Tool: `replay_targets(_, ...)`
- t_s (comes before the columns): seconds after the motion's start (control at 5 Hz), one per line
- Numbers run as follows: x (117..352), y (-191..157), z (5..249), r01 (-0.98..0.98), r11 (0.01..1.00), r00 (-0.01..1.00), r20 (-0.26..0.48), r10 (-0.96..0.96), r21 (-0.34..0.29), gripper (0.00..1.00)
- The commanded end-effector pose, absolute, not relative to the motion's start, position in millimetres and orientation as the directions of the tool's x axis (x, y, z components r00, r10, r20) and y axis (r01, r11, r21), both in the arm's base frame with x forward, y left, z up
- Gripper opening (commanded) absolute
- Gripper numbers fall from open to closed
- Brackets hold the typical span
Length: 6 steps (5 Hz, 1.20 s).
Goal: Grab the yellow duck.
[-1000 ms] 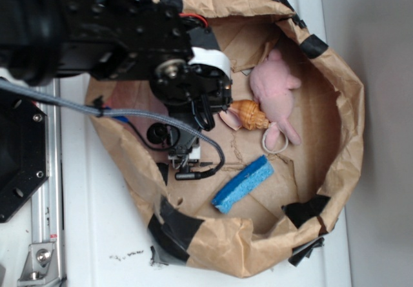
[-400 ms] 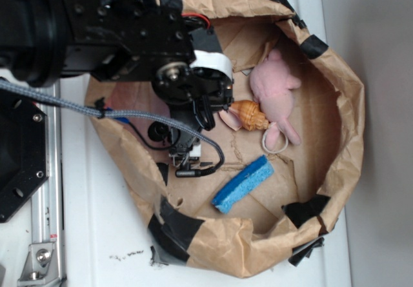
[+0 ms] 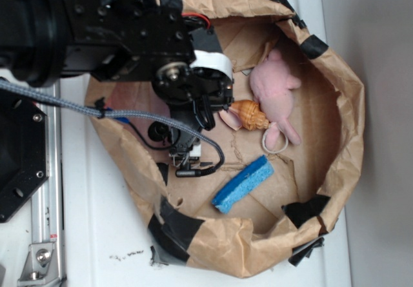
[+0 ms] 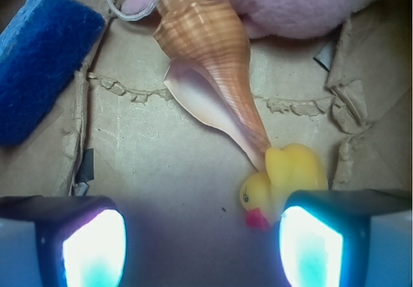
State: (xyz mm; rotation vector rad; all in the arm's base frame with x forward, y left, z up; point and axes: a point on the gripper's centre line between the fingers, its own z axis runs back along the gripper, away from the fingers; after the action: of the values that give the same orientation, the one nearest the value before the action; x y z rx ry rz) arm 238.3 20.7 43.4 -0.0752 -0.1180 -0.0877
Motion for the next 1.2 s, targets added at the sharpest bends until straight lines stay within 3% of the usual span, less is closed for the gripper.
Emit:
replay_targets(0.0, 243, 20, 50, 0.102, 0.993, 0.982, 0.164, -0.090, -0.061, 1.00)
replay_targets(0.2, 254, 41, 0, 0.055, 0.995, 0.982, 0.184, -0.038, -0.087, 1.00)
replay_targets(0.4, 257, 57, -13, 0.008, 0.998, 0.983, 0.184, 0.003, -0.063, 1.00)
replay_targets(0.8, 247, 82, -6, -0.046, 0.999, 0.980, 0.191, 0.047, -0.007, 1.00)
replay_targets(1.0, 247, 74, 2, -0.030, 1.000, 0.978, 0.206, 0.029, -0.001, 0.00)
